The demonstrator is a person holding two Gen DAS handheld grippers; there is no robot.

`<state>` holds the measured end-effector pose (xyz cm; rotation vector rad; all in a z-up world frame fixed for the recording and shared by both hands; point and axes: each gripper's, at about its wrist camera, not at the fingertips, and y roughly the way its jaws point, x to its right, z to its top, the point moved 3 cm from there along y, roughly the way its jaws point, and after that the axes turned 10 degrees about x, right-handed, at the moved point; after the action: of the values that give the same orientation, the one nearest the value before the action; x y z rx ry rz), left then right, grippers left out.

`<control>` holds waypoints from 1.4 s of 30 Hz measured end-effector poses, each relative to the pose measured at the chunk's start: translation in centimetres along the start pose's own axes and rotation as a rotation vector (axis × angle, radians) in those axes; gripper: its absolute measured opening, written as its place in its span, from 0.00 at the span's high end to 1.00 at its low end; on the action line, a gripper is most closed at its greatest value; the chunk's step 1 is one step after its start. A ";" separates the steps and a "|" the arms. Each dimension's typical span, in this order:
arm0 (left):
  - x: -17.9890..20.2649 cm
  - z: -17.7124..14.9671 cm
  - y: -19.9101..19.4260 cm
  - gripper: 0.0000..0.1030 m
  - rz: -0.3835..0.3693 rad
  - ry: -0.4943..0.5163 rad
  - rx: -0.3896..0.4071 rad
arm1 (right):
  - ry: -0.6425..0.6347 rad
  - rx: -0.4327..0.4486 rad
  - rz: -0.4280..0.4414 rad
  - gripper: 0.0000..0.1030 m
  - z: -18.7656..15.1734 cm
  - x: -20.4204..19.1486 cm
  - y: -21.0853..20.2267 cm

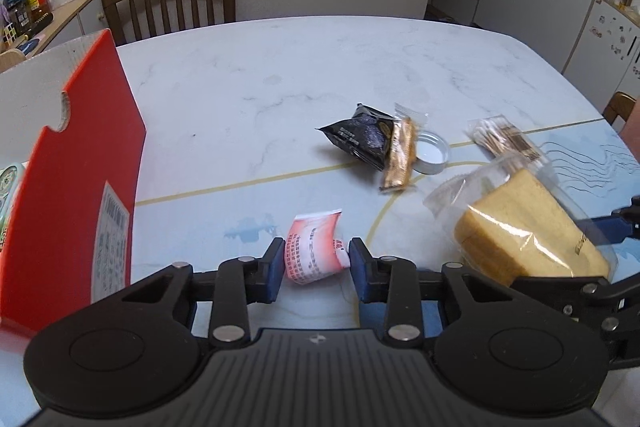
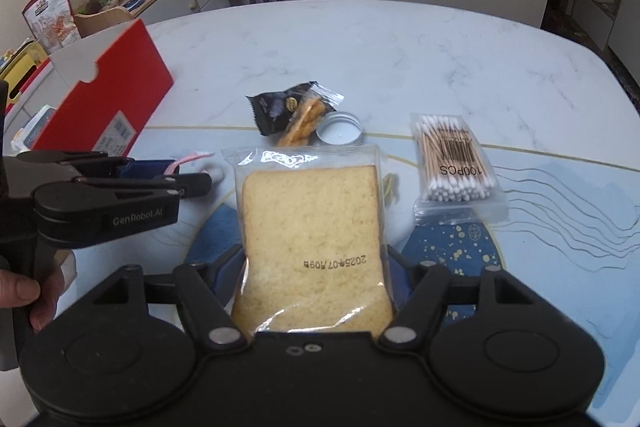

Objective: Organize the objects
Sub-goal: 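Grasp the pink tissue packet with the left tool while the right tool grasps the bagged bread, then carry the pink packet and bagged bread with both tools over the shoebox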

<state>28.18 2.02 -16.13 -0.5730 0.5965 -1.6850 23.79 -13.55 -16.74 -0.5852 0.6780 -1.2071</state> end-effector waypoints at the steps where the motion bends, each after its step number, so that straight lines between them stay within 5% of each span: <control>1: 0.0 -0.1 -0.4 0.68 -0.006 0.007 0.004 | -0.006 0.004 0.002 0.32 0.0 -0.2 -0.5; 12: -1.1 -0.6 -5.2 0.69 -0.067 -0.011 0.014 | -0.056 0.018 0.006 0.32 0.4 -3.0 -4.5; 25: -4.8 2.4 -12.4 0.69 -0.114 -0.011 0.078 | -0.100 0.060 0.040 0.32 3.6 -8.5 -6.9; 42: -17.1 4.7 -17.1 0.69 0.001 -0.042 0.151 | -0.189 0.095 0.120 0.32 9.0 -18.6 -5.2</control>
<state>21.90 21.36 -2.17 -0.4974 0.4349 -1.6961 23.23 3.54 -3.94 -0.5637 0.4865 -1.0515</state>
